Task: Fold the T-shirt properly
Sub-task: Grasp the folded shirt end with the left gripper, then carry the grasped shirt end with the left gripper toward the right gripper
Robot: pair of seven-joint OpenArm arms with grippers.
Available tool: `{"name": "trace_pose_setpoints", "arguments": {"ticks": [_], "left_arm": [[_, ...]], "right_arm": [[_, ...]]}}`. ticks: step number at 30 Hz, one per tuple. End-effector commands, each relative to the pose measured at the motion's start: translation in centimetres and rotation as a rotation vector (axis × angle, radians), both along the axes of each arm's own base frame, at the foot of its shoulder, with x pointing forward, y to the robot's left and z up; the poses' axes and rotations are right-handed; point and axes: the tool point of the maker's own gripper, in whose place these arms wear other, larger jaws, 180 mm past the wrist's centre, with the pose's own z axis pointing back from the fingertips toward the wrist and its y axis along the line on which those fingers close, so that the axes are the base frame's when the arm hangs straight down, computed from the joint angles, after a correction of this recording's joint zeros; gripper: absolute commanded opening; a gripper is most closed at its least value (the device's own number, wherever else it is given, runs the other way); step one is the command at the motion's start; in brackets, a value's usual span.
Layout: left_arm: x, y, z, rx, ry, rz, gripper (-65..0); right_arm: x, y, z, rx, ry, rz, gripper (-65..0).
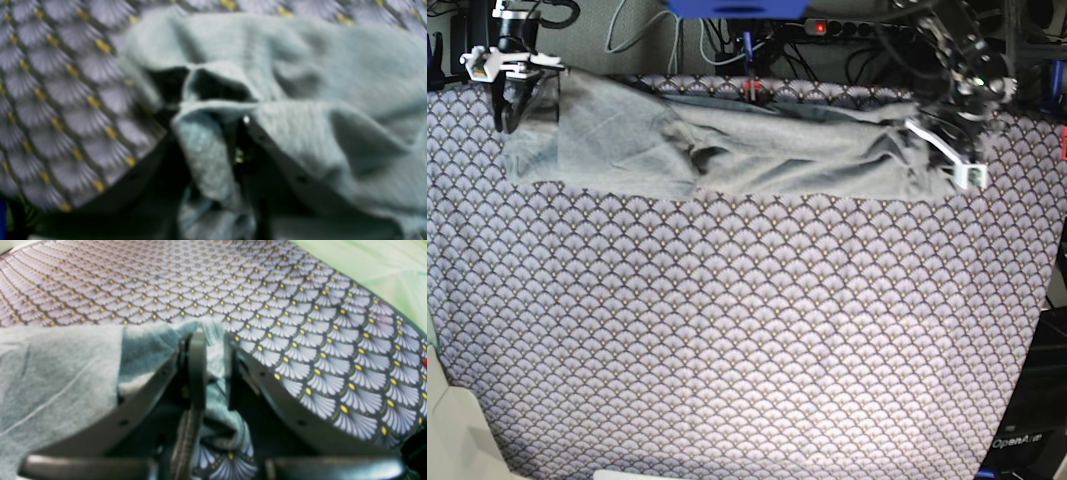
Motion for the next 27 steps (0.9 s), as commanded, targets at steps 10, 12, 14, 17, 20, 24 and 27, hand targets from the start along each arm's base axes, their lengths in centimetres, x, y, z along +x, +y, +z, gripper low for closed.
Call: {"name": "trace_pose_setpoints", "arguments": {"ticks": [10,12,14,17,20,24,27], "left_arm": [[2.6,1.3,5.9,0.108,-0.156,-0.025,-65.0],[2.7,1.3,6.4,0.116,-0.167,-0.027,-65.0],[3.0,0.3,6.2,0.109,-0.146,-0.056,-65.0],[3.4,-1.2,6.5,0.114,-0.126,-0.107,-65.0],[3.6,-2.7,7.2,0.122,-0.136,-0.157,-65.0],[3.3,-6.5,6.8,0.091,-0.128,-0.27,-65.0],[2.7,-9.1,6.2,0.064,-0.114,-0.344,-65.0]], "right_arm": [[-0.1,-0.6,1.0,-0.018,-0.039,-0.011,-54.2],[-0.1,-0.6,1.0,-0.018,-0.039,-0.011,-54.2],[-0.1,-0.5,1.0,-0.017,-0.039,-0.008,-54.3],[-0.1,-0.5,1.0,-0.017,-0.039,-0.008,-54.3],[-0.1,-0.5,1.0,-0.017,-0.039,-0.008,-54.3],[-0.1,-0.5,1.0,-0.016,-0.038,-0.008,-54.3],[-0.1,-0.5,1.0,-0.016,-0.038,-0.008,-54.3]]}}
